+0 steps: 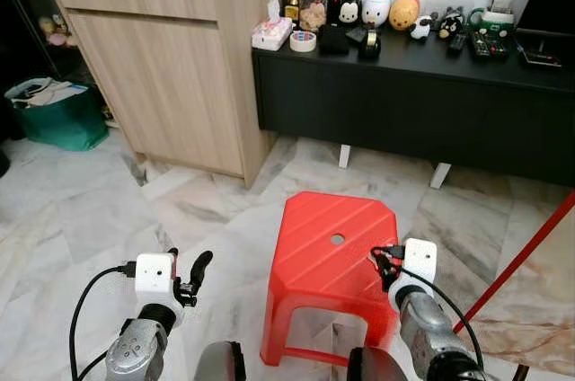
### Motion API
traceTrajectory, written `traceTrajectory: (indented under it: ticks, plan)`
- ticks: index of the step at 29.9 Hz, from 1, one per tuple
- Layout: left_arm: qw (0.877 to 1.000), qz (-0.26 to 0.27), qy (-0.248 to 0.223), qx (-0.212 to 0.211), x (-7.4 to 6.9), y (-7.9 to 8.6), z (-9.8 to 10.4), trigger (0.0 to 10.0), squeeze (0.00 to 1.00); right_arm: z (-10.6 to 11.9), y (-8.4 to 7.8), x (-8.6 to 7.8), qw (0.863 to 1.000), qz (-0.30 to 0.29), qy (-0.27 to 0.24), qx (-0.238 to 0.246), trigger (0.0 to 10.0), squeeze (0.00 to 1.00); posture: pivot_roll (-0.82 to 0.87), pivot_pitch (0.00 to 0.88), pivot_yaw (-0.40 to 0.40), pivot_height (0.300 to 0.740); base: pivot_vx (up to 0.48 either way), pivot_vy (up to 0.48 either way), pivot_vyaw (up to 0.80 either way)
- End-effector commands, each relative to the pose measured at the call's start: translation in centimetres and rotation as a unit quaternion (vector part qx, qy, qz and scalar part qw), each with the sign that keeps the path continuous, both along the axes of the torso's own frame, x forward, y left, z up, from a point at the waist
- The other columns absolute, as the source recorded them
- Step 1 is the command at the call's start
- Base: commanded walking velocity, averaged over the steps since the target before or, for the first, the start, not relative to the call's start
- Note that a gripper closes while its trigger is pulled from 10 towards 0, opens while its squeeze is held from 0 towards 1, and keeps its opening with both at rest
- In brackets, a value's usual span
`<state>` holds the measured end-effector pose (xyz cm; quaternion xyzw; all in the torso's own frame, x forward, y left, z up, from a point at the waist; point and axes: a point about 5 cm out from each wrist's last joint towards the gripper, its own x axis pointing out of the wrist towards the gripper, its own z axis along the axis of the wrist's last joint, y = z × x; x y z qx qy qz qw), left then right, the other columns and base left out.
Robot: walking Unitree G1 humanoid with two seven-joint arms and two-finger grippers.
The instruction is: Hang keys on a hook
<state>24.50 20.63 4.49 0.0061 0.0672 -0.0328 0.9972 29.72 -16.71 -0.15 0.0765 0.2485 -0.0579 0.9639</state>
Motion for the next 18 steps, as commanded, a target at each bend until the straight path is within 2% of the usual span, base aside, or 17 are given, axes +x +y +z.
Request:
traceTrajectory:
  ticks: [1, 9, 10, 11, 12, 13, 16, 17, 18]
  plan:
    - [1.0, -0.008, -0.011, 0.006, 0.3, -0.3, 0.7, 10.0, 0.0, 0.1, 0.2, 0.3, 1.0, 0.0, 0.008, 0.007, 10.0, 0.0, 0.07, 0.087, 0.002, 0.598, 0.0, 0.0, 0.0]
    - [1.0, -0.018, -0.024, 0.002, 0.6, -1.0, 1.4, 10.0, 0.0, 1.0, 0.4, 1.3, 1.0, 0.007, -0.003, 0.012, 10.0, 0.0, 0.08, 0.133, -0.002, 0.598, 0.0, 0.0, 0.0]
    - [1.0, -0.018, -0.024, 0.001, 0.8, -1.1, 1.5, 10.0, 0.0, 1.2, 0.4, 1.5, 1.0, 0.008, -0.004, 0.012, 10.0, 0.14, 0.08, 0.135, -0.003, 0.598, 0.0, 0.0, 0.0]
    - [1.0, -0.018, -0.026, 0.0, 0.7, -1.2, 1.6, 10.0, 0.0, 1.4, 0.3, 1.6, 1.0, 0.009, -0.006, 0.013, 10.0, 0.6, 0.08, 0.146, -0.005, 0.598, 0.0, 0.0, 0.0]
    - [1.0, -0.018, -0.026, 0.0, 0.7, -1.2, 1.6, 10.0, 0.0, 1.4, 0.3, 1.6, 1.0, 0.009, -0.006, 0.013, 10.0, 0.6, 0.08, 0.146, -0.005, 0.598, 0.0, 0.0, 0.0]
    - [1.0, -0.017, -0.026, -0.001, 0.5, -1.2, 1.6, 10.0, 0.0, 1.6, 0.2, 1.8, 1.0, 0.008, -0.007, 0.012, 10.0, 1.0, 0.08, 0.154, -0.006, 0.598, 0.0, 0.0, 0.0]
    - [1.0, -0.015, -0.022, -0.002, 0.2, -1.2, 1.4, 10.0, 0.0, 1.7, 0.0, 2.1, 1.0, -0.002, -0.005, 0.022, 10.0, 1.0, 0.08, 0.162, -0.008, 0.598, 0.0, 0.0, 0.0]
    - [1.0, -0.014, -0.02, -0.001, 0.1, -1.2, 1.4, 10.0, 0.0, 1.7, 0.0, 2.1, 1.0, -0.001, -0.004, 0.022, 10.0, 0.87, 0.08, 0.163, -0.009, 0.598, 0.0, 0.0, 0.0]
    - [1.0, -0.014, -0.02, -0.001, 0.1, -1.2, 1.4, 10.0, 0.0, 1.7, 0.0, 2.1, 1.0, -0.001, -0.004, 0.022, 10.0, 0.87, 0.08, 0.163, -0.009, 0.598, 0.0, 0.0, 0.0]
